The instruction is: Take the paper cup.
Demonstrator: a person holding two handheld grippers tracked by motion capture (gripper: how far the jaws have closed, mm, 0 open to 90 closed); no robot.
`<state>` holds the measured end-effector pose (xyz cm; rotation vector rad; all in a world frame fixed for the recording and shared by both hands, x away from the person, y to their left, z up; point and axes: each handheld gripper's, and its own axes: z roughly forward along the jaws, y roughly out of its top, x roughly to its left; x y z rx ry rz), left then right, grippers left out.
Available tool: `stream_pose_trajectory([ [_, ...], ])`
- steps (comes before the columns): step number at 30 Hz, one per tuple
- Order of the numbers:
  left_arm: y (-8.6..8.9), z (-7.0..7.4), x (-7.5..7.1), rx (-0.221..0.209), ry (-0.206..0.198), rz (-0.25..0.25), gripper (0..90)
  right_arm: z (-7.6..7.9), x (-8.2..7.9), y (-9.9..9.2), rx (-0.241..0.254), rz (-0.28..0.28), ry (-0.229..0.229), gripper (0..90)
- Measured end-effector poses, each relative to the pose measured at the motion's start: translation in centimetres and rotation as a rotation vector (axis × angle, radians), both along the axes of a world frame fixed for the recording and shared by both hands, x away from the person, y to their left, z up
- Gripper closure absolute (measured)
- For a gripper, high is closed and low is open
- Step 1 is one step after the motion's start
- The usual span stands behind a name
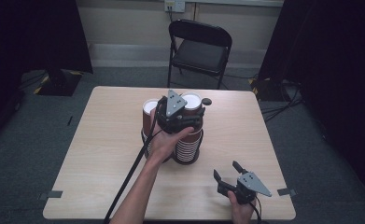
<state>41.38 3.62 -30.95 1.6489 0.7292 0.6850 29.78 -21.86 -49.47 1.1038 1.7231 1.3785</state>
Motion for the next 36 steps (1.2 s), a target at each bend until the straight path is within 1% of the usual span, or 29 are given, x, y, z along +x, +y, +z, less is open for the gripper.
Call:
stream_pose_trajectory([
  [4,0.1,0.2,-0.1,-0.007,-0.011,-0.001,21.5,0.0,0.0,0.0,0.0,0.0,0.001,17.5],
  [5,0.1,0.4,-0.2,-0.018,-0.016,-0.004,21.6,0.0,0.0,0.0,0.0,0.0,0.001,17.5],
  [8,0.2,0.6,-0.2,-0.022,-0.027,-0.008,21.6,0.0,0.0,0.0,0.0,0.001,0.001,17.5],
  [10,0.4,0.9,-0.3,-0.051,-0.016,-0.028,21.6,0.0,0.0,0.0,0.001,0.001,0.001,17.5],
  [11,0.4,0.9,-0.3,-0.058,-0.016,-0.035,21.6,0.0,0.0,0.0,0.001,0.0,0.002,17.6],
  [13,0.5,1.1,-0.6,-0.043,-0.048,-0.009,21.6,0.0,0.0,0.0,0.002,0.001,0.002,17.6],
  [14,0.5,1.1,-0.6,-0.043,-0.048,-0.009,21.6,0.0,0.0,0.0,0.002,0.001,0.002,17.6],
  [15,0.6,1.3,-0.7,-0.063,-0.055,-0.016,21.6,0.0,0.0,0.0,0.005,0.004,0.003,17.6],
  [16,0.6,1.3,-0.7,-0.063,-0.055,-0.016,21.6,0.0,0.0,0.0,0.004,0.001,0.003,17.6],
  [17,0.7,1.4,-0.9,-0.065,-0.072,-0.009,21.6,0.0,0.0,0.0,0.003,0.001,0.003,17.6],
  [19,0.9,1.6,-1.0,-0.052,-0.087,-0.015,21.6,0.0,0.0,0.0,0.003,0.001,0.003,17.6],
  [20,0.9,1.6,-1.1,-0.066,-0.093,-0.012,21.6,0.0,0.0,0.0,0.003,0.001,0.002,17.6],
  [22,1.0,1.7,-1.1,-0.058,-0.094,-0.014,21.6,0.0,0.0,0.0,0.002,0.002,0.003,17.6],
  [23,1.1,1.9,-1.3,-0.072,-0.102,-0.019,21.6,0.0,0.0,0.0,0.002,0.002,0.004,17.6],
  [26,1.2,2.0,-1.4,-0.07,-0.113,-0.016,21.6,0.0,0.0,0.0,0.003,0.002,0.004,17.6],
  [27,1.4,2.2,-1.6,-0.078,-0.12,-0.018,21.6,0.0,0.0,0.0,0.002,0.002,0.004,17.6],
  [30,1.7,2.4,-1.7,-0.087,-0.118,-0.032,21.6,0.0,0.0,0.0,0.001,0.001,0.004,17.6],
  [36,2.0,2.7,-2.1,-0.095,-0.132,-0.024,21.6,0.0,0.0,0.0,0.0,0.002,0.001,17.7],
])
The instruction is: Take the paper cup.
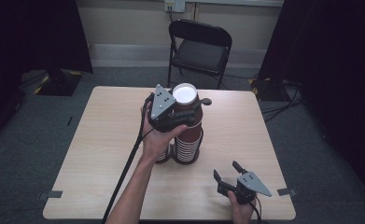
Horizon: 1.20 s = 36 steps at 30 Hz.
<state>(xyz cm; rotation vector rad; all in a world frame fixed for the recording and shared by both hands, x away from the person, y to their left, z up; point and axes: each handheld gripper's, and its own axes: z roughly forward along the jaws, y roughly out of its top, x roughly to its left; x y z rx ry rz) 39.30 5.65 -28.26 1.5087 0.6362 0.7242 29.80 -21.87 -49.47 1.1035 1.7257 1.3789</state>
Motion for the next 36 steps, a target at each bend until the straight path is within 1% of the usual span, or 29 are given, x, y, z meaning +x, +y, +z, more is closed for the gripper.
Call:
stream_pose_trajectory([
  [2,0.2,0.2,-0.3,0.0,-0.023,0.017,21.6,0.0,0.0,0.0,0.0,0.0,0.0,17.7],
  [3,0.3,0.3,-0.3,0.001,-0.028,0.026,21.6,0.0,0.0,0.0,-0.002,-0.002,0.001,17.8],
  [4,0.3,0.3,-0.3,0.001,-0.028,0.026,21.6,0.0,0.0,0.0,-0.002,-0.002,0.001,17.8],
  [6,0.8,0.4,-0.5,-0.026,-0.015,0.017,21.7,0.0,0.0,0.0,-0.005,-0.003,-0.001,17.8],
  [7,0.9,0.5,-0.6,-0.035,-0.016,0.013,21.6,0.0,0.0,0.0,-0.005,-0.002,0.0,17.8],
  [10,1.1,0.6,-0.7,-0.037,-0.017,0.013,21.6,0.0,0.0,0.0,-0.006,-0.003,-0.001,17.8],
  [12,1.2,0.7,-1.0,-0.037,-0.021,0.009,21.7,0.0,0.0,0.0,-0.006,-0.003,0.0,17.8],
  [14,1.4,0.7,-1.3,-0.046,-0.021,-0.004,21.6,0.0,0.0,0.0,-0.006,-0.004,-0.002,17.8],
  [16,1.5,0.7,-1.5,-0.045,-0.023,-0.005,21.7,0.0,0.0,0.0,-0.005,-0.003,-0.001,17.8],
  [18,1.9,0.7,-1.9,-0.067,-0.018,-0.004,21.7,0.0,0.0,0.0,-0.006,-0.004,-0.001,17.8],
  [20,2.2,0.8,-2.1,-0.08,-0.014,-0.006,21.7,0.0,0.0,0.0,-0.005,-0.003,-0.001,17.8],
  [22,2.3,0.9,-2.2,-0.081,-0.009,-0.004,21.8,0.0,0.0,0.0,-0.005,-0.003,-0.001,17.8],
  [23,2.5,0.8,-2.4,-0.074,0.002,0.008,21.8,0.0,0.0,0.0,-0.005,-0.003,-0.001,17.8],
  [26,2.7,0.6,-2.6,-0.075,0.015,0.001,21.8,0.0,0.0,0.0,-0.005,-0.003,-0.001,17.8],
  [28,2.7,0.6,-2.7,-0.08,0.016,-0.003,21.8,0.0,0.0,0.0,-0.005,-0.003,-0.001,17.8],
  [29,2.7,0.4,-3.0,-0.085,0.024,-0.012,21.8,0.0,0.0,0.0,-0.006,-0.004,-0.001,17.8],
  [32,2.9,0.3,-3.5,-0.08,0.029,-0.01,21.8,0.0,0.0,0.0,-0.005,-0.004,-0.001,17.8],
  [34,3.0,0.3,-3.9,-0.068,0.025,-0.004,21.8,0.0,0.0,0.0,-0.007,-0.004,-0.001,17.8],
  [36,3.2,0.3,-4.3,-0.083,0.033,-0.014,21.8,0.0,0.0,0.0,-0.006,-0.005,-0.002,17.8],
])
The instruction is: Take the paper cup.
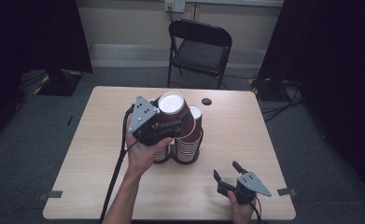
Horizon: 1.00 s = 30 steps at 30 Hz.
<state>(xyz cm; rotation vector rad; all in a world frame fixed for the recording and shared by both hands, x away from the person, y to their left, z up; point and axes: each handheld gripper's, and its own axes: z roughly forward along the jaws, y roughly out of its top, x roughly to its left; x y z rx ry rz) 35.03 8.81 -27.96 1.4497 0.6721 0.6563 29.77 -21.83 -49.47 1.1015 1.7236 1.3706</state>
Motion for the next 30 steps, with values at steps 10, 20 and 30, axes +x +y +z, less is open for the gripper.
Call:
stream_pose_trajectory([
  [10,0.4,-1.5,-1.6,-0.027,0.01,-0.01,21.7,0.0,0.0,0.1,-0.003,0.0,0.0,17.8],
  [20,0.7,-3.6,-2.2,-0.013,0.064,-0.008,21.8,0.0,0.0,0.2,-0.015,-0.007,0.004,19.0],
  [30,1.6,-7.0,-2.4,-0.042,0.139,0.007,21.8,0.1,0.4,0.7,-0.064,-0.002,0.041,22.9],
])
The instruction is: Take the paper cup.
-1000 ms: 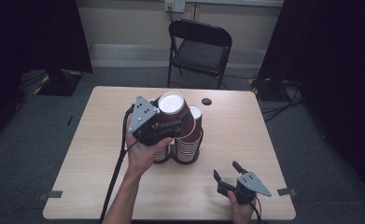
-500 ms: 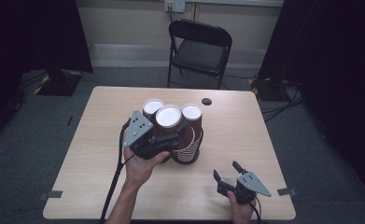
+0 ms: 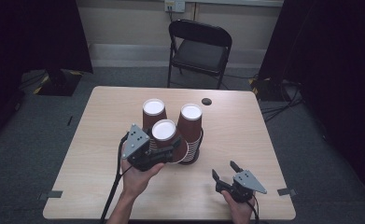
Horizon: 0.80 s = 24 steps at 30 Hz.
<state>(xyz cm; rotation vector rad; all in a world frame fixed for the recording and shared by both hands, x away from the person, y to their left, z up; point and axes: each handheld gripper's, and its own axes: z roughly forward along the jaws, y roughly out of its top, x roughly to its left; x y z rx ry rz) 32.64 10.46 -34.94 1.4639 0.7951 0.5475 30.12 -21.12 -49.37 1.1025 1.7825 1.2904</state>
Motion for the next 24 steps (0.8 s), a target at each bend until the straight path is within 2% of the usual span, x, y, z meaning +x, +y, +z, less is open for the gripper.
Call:
stream_pose_trajectory([
  [1,0.2,-0.6,0.1,-0.02,0.015,0.006,21.8,0.0,0.0,0.0,-0.003,0.006,-0.002,22.9],
  [2,0.2,-0.6,0.1,-0.02,0.015,0.006,21.8,0.0,0.0,0.1,-0.011,0.009,0.0,22.9],
  [4,0.4,-2.1,0.2,-0.032,0.05,0.034,21.8,0.0,0.1,0.2,-0.02,0.014,0.005,22.9],
  [5,0.6,-2.8,0.3,-0.061,0.074,0.03,21.8,0.0,0.1,0.2,-0.027,0.019,0.009,22.9],
  [6,0.6,-2.8,0.3,-0.061,0.074,0.03,21.8,0.0,0.1,0.2,-0.027,0.019,0.009,22.9],
  [7,1.0,-3.7,0.4,-0.075,0.105,0.033,21.8,0.0,0.2,0.4,-0.029,0.029,0.016,22.8],
  [8,1.0,-3.7,0.4,-0.075,0.105,0.033,21.8,0.0,0.2,0.4,-0.029,0.029,0.016,22.8],
  [9,1.3,-4.4,0.5,-0.076,0.124,0.041,21.8,0.0,0.0,0.7,-0.016,0.044,0.027,23.2],
  [13,1.6,-5.6,0.5,-0.081,0.162,0.042,21.8,0.0,-0.2,1.6,-0.019,0.091,0.029,23.4],
  [14,1.6,-5.6,0.5,-0.081,0.162,0.042,21.8,0.0,-0.2,1.6,-0.019,0.091,0.029,23.4],
  [15,1.6,-6.1,0.4,-0.08,0.181,0.035,21.8,0.0,-0.3,2.2,-0.019,0.121,0.034,23.9],
  [16,1.6,-6.1,0.4,-0.08,0.181,0.035,21.8,0.0,-0.3,2.2,-0.019,0.121,0.034,23.9],
  [17,1.5,-6.5,0.3,-0.085,0.197,0.025,21.8,0.0,-0.5,2.8,-0.014,0.152,0.032,24.9],
  [19,1.4,-6.7,0.1,-0.085,0.207,0.023,21.8,0.0,-0.6,3.4,-0.009,0.181,0.03,26.2],
  [24,1.3,-7.1,-0.4,-0.116,0.238,-0.017,21.8,0.0,-1.1,4.6,0.018,0.244,0.022,29.4],
])
